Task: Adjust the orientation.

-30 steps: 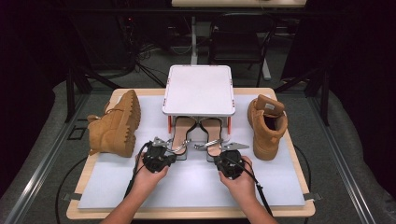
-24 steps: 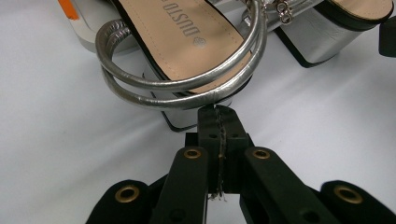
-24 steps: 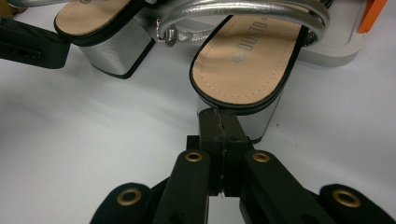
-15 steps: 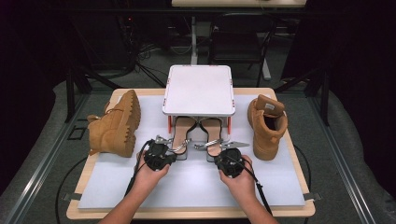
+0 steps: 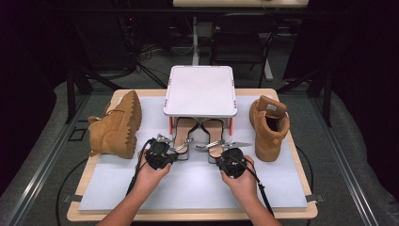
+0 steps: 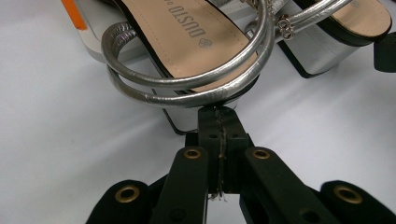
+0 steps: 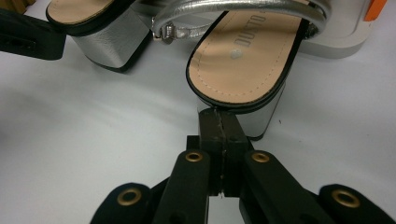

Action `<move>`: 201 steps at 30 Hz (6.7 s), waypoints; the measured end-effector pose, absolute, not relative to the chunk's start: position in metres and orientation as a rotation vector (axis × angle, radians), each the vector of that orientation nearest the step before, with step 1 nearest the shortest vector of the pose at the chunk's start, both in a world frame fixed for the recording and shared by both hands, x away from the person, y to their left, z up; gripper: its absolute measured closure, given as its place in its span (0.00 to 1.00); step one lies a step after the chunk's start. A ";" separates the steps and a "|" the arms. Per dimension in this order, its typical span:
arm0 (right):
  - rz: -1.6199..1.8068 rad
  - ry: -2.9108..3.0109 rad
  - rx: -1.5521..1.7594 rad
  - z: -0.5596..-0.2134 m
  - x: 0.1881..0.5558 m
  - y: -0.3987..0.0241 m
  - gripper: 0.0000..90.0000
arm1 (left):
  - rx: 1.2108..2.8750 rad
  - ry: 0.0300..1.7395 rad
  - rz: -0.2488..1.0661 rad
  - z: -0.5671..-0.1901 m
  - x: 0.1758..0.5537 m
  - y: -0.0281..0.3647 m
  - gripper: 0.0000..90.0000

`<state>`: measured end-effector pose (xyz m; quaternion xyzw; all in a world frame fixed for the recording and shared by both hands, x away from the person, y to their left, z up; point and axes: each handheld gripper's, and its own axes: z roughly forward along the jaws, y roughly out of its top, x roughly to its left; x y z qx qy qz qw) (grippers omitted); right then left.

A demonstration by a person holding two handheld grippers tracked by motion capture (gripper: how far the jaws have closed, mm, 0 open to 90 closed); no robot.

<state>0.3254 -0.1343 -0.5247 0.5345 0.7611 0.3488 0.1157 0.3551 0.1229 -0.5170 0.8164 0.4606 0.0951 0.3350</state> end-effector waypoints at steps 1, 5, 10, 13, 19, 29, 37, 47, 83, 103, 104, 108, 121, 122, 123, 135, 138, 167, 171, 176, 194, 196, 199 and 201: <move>1.027 2.230 1.569 -0.524 0.326 -0.134 1.00 | 2.127 1.203 0.253 -0.516 0.356 0.123 1.00; 1.044 2.221 1.548 -0.519 0.327 -0.134 1.00 | 2.130 1.220 0.270 -0.513 0.360 0.125 1.00; 1.056 2.216 1.554 -0.517 0.332 -0.132 1.00 | 2.124 1.236 0.277 -0.511 0.368 0.126 1.00; 1.050 2.212 1.543 -0.516 0.335 -0.129 1.00 | 2.119 1.240 0.264 -0.510 0.372 0.124 1.00; 1.046 2.196 1.539 -0.515 0.344 -0.129 1.00 | 2.117 1.244 0.270 -0.509 0.381 0.116 1.00; 1.016 2.185 1.566 -0.517 0.358 -0.135 1.00 | 2.096 1.253 0.272 -0.505 0.396 0.105 1.00; 1.028 2.143 1.541 -0.508 0.362 -0.137 1.00 | 2.089 1.271 0.285 -0.507 0.404 0.103 1.00; 0.984 2.129 1.572 -0.513 0.386 -0.133 1.00 | 2.058 1.301 0.282 -0.513 0.413 0.105 1.00; 1.015 2.158 1.465 -0.507 0.361 -0.136 0.95 | 2.062 1.246 0.242 -0.515 0.389 0.128 0.97; 1.007 2.198 1.381 -0.513 0.299 -0.170 0.76 | 2.132 1.141 0.281 -0.524 0.335 0.173 0.69; 1.009 2.200 1.386 -0.513 0.297 -0.171 0.76 | 2.142 1.136 0.279 -0.524 0.334 0.174 0.68; 1.051 2.157 1.404 -0.510 0.287 -0.179 0.76 | 2.123 1.135 0.266 -0.527 0.326 0.177 0.66; 1.073 2.005 1.328 -0.527 0.273 -0.206 0.61 | 2.105 1.156 0.262 -0.541 0.320 0.188 0.59; 1.064 1.993 1.337 -0.529 0.275 -0.208 0.61 | 2.090 1.169 0.269 -0.542 0.321 0.190 0.59; 1.064 1.993 1.337 -0.529 0.275 -0.208 0.61 | 2.090 1.169 0.269 -0.542 0.321 0.190 0.59; 1.043 2.019 1.414 -0.540 0.289 -0.217 0.64 | 2.010 1.268 0.321 -0.531 0.327 0.222 0.57; 1.040 2.027 1.408 -0.540 0.288 -0.213 0.64 | 1.967 1.288 0.314 -0.522 0.326 0.234 0.58; 1.036 2.086 1.395 -0.544 0.288 -0.201 0.53 | 1.762 1.615 0.303 -0.460 0.369 0.334 0.17; 1.040 2.080 1.391 -0.544 0.287 -0.201 0.53 | 1.779 1.675 0.303 -0.459 0.386 0.341 0.17; 1.039 2.081 1.393 -0.544 0.287 -0.201 0.53 | 1.785 1.730 0.281 -0.461 0.401 0.348 0.17; 1.048 2.086 1.393 -0.545 0.287 -0.201 0.53 | 1.744 1.832 0.263 -0.466 0.418 0.365 0.17; 1.041 2.086 1.395 -0.545 0.287 -0.200 0.53 | 1.746 1.832 0.240 -0.470 0.419 0.367 0.17; 1.035 2.091 1.396 -0.545 0.287 -0.200 0.53 | 1.753 1.826 0.214 -0.476 0.422 0.366 0.19; 1.035 2.092 1.394 -0.545 0.287 -0.199 0.53 | 1.753 1.827 0.203 -0.477 0.424 0.365 0.20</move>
